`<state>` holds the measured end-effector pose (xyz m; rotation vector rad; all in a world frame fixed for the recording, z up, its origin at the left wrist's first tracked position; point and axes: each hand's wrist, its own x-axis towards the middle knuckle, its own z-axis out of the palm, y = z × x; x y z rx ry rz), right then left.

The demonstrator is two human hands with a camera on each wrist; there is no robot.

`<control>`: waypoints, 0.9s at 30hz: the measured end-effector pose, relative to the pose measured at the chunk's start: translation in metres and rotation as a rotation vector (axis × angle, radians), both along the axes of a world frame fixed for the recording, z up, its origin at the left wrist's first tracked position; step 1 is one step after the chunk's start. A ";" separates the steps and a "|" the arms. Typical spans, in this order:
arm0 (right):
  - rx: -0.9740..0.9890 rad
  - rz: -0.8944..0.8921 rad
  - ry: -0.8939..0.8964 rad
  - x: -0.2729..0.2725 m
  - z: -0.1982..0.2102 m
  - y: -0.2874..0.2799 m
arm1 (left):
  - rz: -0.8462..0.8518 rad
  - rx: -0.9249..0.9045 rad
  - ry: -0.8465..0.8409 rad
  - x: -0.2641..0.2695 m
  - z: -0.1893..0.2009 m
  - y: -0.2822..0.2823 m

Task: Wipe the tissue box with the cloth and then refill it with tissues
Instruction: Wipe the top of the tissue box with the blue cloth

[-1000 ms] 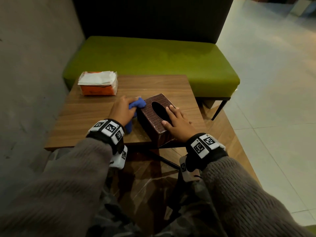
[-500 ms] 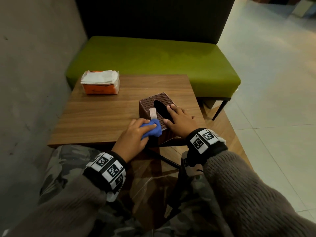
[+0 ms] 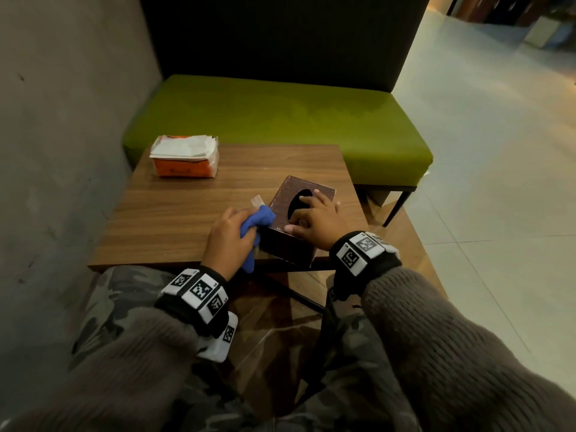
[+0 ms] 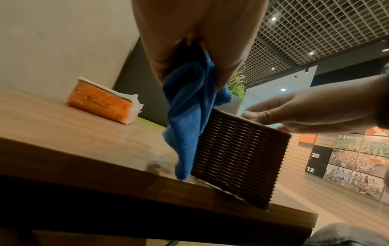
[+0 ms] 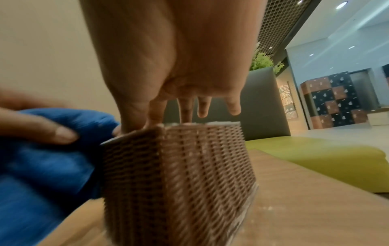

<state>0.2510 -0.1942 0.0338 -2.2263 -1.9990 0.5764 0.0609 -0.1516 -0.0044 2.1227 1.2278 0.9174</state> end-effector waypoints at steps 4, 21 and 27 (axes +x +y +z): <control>0.031 -0.016 0.040 -0.010 -0.009 -0.001 | 0.042 -0.026 0.023 -0.001 -0.005 0.008; 0.058 0.071 0.106 0.015 -0.020 0.014 | 0.007 0.101 0.067 0.000 -0.016 -0.013; 0.091 0.052 0.104 0.014 -0.021 0.012 | -0.134 0.215 0.195 0.019 -0.018 -0.054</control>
